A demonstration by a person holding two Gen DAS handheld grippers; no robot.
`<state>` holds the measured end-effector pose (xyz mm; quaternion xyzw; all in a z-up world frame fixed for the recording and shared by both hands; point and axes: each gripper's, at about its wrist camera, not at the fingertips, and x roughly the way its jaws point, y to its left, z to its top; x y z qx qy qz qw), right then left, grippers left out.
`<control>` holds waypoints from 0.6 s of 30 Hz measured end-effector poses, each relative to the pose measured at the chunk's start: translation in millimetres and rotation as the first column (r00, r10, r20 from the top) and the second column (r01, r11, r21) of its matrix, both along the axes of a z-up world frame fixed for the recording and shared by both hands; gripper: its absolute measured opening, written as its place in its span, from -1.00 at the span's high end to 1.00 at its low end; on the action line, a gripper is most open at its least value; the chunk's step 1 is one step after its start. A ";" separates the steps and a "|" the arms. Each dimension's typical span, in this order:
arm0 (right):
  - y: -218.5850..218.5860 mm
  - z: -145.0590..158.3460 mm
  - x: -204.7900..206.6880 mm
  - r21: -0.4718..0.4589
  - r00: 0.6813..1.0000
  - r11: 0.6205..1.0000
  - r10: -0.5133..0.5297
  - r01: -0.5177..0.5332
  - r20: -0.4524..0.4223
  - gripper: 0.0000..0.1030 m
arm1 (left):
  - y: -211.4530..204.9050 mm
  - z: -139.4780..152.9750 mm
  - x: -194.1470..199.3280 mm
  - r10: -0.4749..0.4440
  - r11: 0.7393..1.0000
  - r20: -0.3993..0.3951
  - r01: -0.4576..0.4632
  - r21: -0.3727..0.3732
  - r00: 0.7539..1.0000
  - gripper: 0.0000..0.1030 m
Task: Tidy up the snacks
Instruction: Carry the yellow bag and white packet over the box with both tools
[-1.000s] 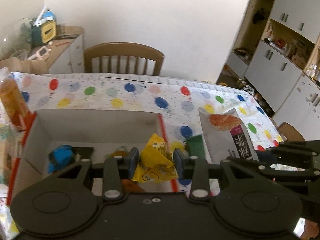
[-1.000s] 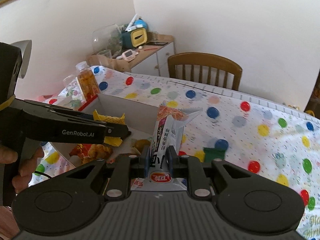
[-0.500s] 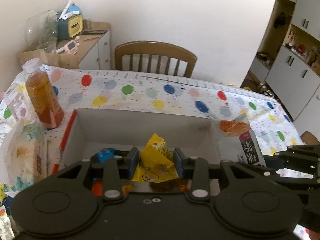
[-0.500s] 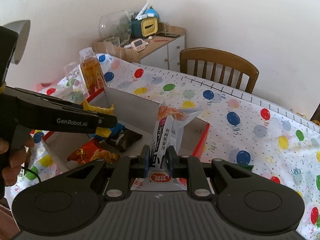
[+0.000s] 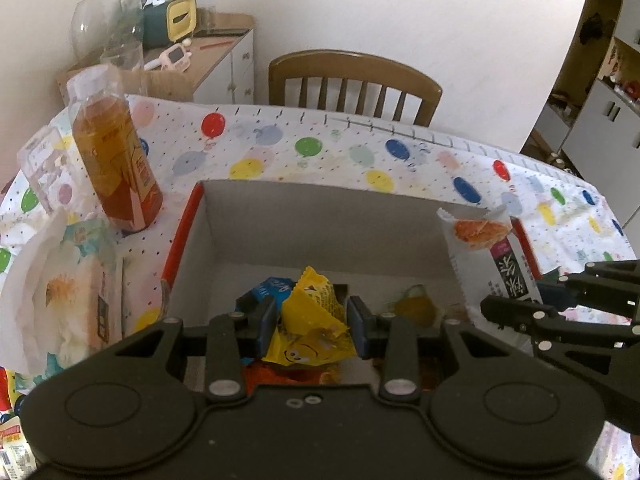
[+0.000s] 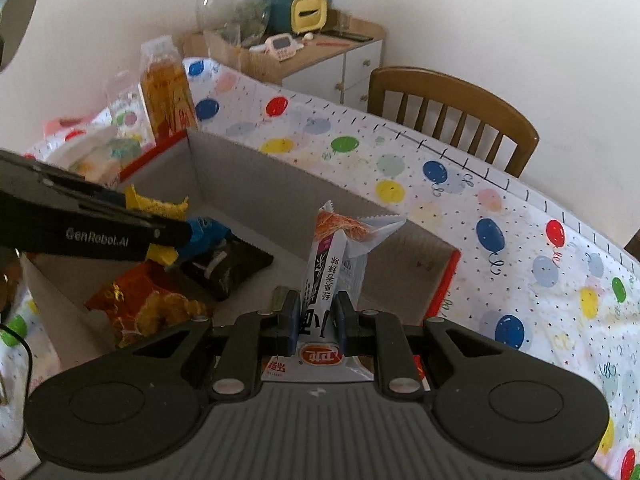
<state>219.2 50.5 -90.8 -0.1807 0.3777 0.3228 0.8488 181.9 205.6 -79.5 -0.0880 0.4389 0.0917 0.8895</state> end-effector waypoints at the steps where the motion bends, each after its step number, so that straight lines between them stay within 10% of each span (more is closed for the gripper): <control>1: 2.0 -2.4 0.1 -0.008 1.000 1.000 0.006 -0.006 0.000 0.65 | 2.0 -2.3 0.8 0.003 1.000 -0.004 -0.003 -0.003 1.000 0.32; 18: -0.2 -14.9 2.1 -0.006 1.000 1.000 -0.011 0.011 -0.028 0.65 | -1.9 -37.9 9.5 -0.045 0.999 -0.076 0.046 0.014 0.996 0.31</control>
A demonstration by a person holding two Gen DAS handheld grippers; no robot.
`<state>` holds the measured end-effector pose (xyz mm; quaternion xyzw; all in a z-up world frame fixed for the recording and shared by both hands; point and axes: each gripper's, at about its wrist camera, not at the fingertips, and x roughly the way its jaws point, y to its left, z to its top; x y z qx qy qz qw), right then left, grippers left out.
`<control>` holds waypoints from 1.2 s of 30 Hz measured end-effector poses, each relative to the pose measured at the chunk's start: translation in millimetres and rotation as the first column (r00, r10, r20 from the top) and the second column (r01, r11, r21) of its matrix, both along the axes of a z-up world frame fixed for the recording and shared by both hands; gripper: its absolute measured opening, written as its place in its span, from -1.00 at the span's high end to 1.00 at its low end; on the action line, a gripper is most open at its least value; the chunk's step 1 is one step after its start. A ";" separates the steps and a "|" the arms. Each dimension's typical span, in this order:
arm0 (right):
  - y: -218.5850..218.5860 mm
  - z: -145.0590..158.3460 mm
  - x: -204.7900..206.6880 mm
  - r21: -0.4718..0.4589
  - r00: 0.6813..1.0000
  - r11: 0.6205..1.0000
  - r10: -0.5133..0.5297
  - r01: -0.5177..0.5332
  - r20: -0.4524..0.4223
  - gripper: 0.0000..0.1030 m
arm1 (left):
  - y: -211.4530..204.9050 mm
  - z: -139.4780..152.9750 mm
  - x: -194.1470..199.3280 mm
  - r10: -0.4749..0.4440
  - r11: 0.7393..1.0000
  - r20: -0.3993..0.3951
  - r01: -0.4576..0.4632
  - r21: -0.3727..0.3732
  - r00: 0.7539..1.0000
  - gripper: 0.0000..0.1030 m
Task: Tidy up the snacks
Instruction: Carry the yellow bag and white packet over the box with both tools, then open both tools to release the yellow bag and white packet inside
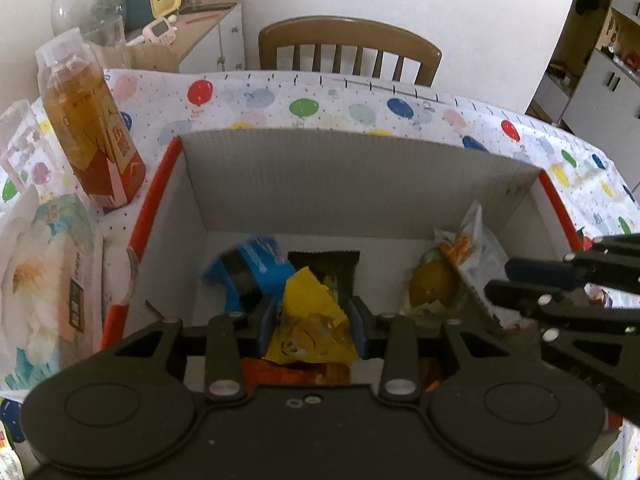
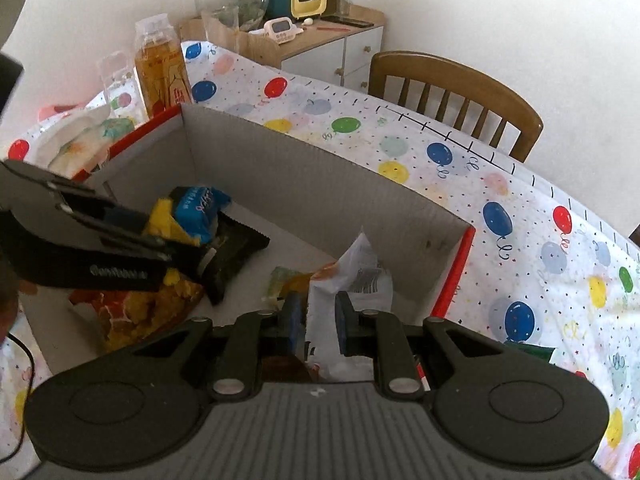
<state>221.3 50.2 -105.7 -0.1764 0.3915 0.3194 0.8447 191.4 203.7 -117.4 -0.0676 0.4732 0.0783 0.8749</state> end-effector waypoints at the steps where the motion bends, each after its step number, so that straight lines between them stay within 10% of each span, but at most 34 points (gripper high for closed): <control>1: -1.1 1.3 -0.2 0.007 1.000 1.000 -0.001 0.001 -0.004 0.65 | -0.6 -1.8 -0.2 -0.001 1.000 -0.007 0.001 -0.001 1.000 0.31; 29: -42.5 44.6 -27.2 0.193 0.997 0.980 -0.033 0.045 -0.064 0.63 | -18.8 31.7 -26.8 -0.013 1.000 0.068 0.013 0.008 0.998 -0.23; 36: -62.2 60.0 -39.2 0.243 0.999 0.969 -0.042 0.047 -0.023 -0.01 | -34.2 51.9 -36.7 -0.038 0.999 0.120 0.035 0.024 0.992 -0.41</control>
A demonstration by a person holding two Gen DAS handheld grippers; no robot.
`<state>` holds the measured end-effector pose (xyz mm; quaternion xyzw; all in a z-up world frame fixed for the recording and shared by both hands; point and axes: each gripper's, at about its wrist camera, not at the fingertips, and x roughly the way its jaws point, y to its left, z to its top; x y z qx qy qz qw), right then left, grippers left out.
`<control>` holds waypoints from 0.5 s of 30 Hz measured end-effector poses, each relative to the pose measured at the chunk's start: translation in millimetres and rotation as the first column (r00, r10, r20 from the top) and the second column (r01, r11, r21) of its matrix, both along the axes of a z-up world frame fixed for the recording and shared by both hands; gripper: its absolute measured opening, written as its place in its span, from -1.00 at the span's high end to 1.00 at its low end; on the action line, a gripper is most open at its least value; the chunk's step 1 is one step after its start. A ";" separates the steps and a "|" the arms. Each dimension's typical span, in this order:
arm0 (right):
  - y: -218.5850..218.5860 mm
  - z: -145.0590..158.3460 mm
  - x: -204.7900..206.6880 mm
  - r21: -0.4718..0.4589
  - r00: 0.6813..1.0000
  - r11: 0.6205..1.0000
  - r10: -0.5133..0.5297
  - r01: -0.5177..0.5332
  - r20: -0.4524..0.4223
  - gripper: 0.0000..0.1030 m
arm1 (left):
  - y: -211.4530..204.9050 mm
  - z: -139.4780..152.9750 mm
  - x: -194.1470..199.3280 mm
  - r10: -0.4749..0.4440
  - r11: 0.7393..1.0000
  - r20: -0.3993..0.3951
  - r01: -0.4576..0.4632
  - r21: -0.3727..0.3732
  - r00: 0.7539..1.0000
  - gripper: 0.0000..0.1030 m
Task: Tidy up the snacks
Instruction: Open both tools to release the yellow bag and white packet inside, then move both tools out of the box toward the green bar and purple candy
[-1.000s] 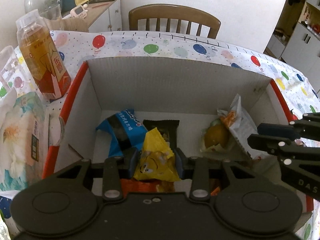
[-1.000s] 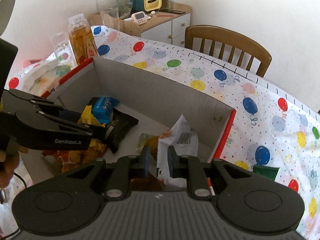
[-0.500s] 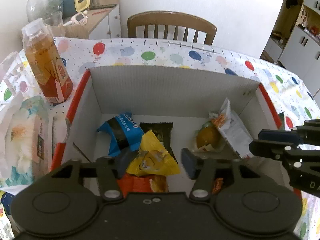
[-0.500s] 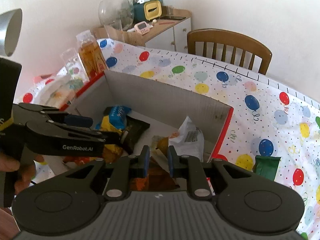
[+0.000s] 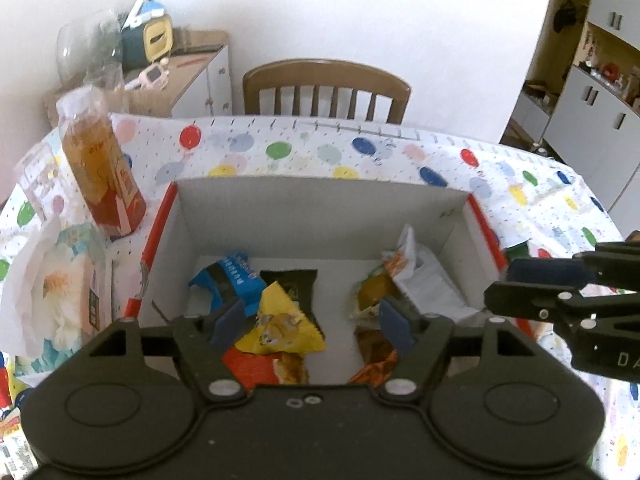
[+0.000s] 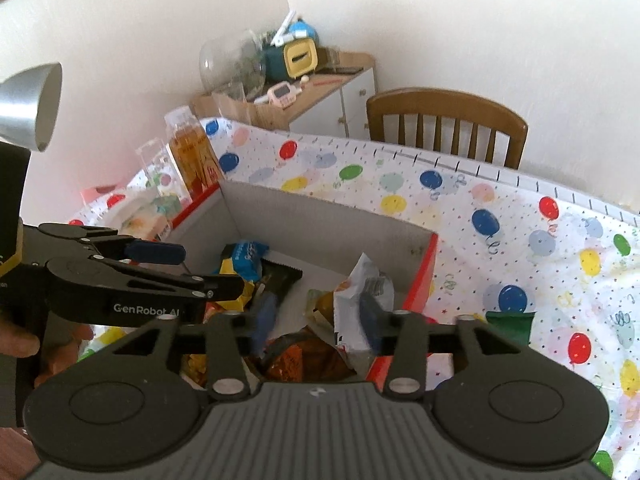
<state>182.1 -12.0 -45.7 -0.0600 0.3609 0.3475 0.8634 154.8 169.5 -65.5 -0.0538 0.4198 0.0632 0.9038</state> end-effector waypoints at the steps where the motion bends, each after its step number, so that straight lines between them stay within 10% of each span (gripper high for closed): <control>1: -3.2 2.5 -1.6 0.007 1.000 1.000 0.000 0.000 0.008 -0.06 | -3.1 2.2 -1.0 -0.003 1.000 0.008 0.003 0.005 1.000 -0.42; 15: -63.2 18.9 -20.6 0.056 0.998 0.998 -0.033 0.030 0.059 -0.53 | -48.6 31.3 -7.6 -0.073 0.997 0.109 0.074 -0.003 0.991 -0.64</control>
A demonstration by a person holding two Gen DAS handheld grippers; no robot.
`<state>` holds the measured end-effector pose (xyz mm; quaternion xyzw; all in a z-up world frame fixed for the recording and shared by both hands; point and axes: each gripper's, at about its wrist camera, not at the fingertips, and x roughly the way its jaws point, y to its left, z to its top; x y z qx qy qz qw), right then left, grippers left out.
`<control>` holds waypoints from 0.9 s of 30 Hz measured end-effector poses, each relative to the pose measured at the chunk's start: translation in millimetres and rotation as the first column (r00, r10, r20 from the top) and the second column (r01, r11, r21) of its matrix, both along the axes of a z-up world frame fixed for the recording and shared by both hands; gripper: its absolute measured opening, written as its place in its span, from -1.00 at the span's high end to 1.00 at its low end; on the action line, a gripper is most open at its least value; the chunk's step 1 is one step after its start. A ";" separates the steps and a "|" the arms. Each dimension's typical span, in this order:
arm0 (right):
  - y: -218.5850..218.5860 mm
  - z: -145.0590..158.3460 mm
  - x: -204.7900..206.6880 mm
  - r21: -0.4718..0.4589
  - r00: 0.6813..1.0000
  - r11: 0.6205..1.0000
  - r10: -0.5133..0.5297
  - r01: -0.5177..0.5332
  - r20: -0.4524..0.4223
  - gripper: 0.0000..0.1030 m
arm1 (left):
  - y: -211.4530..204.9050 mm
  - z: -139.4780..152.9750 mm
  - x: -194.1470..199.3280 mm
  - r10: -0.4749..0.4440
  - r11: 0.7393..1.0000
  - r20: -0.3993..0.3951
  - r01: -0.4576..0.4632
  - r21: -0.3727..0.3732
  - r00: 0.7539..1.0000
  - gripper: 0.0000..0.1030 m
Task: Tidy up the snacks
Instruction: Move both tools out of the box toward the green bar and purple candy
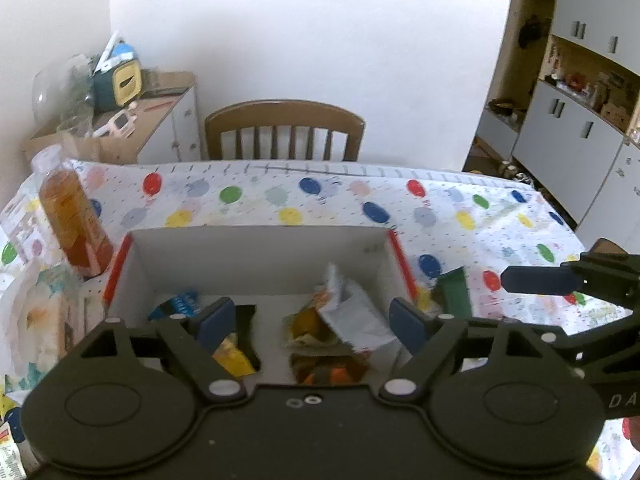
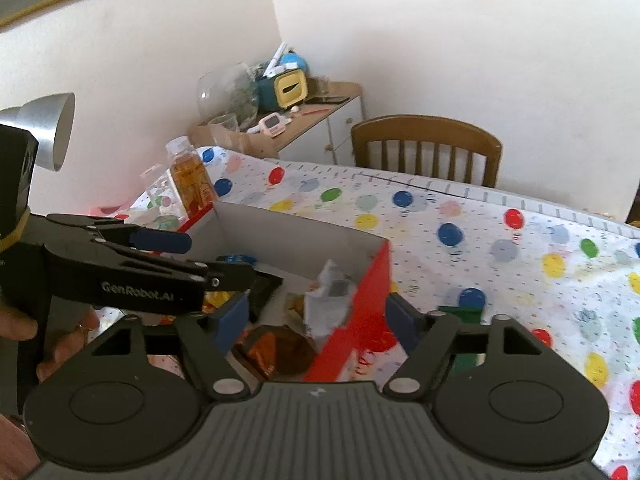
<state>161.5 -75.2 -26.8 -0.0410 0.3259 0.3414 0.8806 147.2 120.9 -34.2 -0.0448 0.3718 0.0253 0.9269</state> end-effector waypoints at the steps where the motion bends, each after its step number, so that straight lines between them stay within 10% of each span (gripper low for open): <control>1: -6.1 0.0 -1.3 0.002 1.000 1.000 -0.009 0.009 0.003 -0.55 | -3.9 1.1 0.0 -0.007 1.000 0.005 0.007 0.001 1.000 -0.65; 27: -133.4 -63.0 18.4 -0.144 0.969 0.960 -0.247 0.240 -0.028 -0.56 | -111.9 -15.2 48.9 -0.072 0.997 -0.020 0.071 -0.041 0.997 -0.99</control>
